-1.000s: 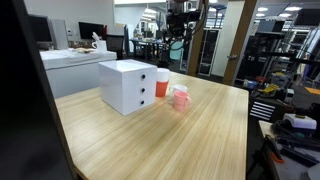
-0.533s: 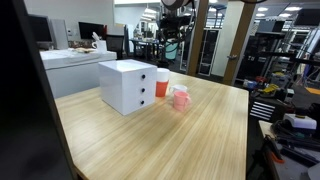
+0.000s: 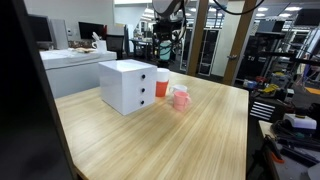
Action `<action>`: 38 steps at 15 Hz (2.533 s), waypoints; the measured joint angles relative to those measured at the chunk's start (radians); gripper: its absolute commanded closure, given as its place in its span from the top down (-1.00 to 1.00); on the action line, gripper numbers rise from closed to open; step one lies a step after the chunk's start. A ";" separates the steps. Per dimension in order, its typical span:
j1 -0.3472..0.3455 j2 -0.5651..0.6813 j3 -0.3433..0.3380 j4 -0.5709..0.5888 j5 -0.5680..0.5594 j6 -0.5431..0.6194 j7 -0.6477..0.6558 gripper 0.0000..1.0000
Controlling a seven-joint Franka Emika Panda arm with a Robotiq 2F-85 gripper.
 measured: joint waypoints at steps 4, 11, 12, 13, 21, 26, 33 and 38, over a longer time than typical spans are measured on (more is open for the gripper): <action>0.001 0.042 0.008 0.042 0.003 -0.001 -0.006 0.04; 0.008 0.066 0.035 0.099 0.018 -0.025 -0.009 0.04; 0.009 0.066 0.039 0.105 0.018 -0.032 -0.009 0.04; 0.012 0.064 0.041 0.112 0.018 -0.040 -0.009 0.04; 0.023 0.052 0.041 0.112 0.019 -0.088 -0.009 0.04; 0.020 0.046 0.038 0.085 0.023 -0.123 -0.008 0.04; 0.011 -0.009 0.007 0.003 0.023 -0.128 -0.006 0.04; 0.002 -0.032 0.000 -0.019 0.023 -0.129 -0.006 0.04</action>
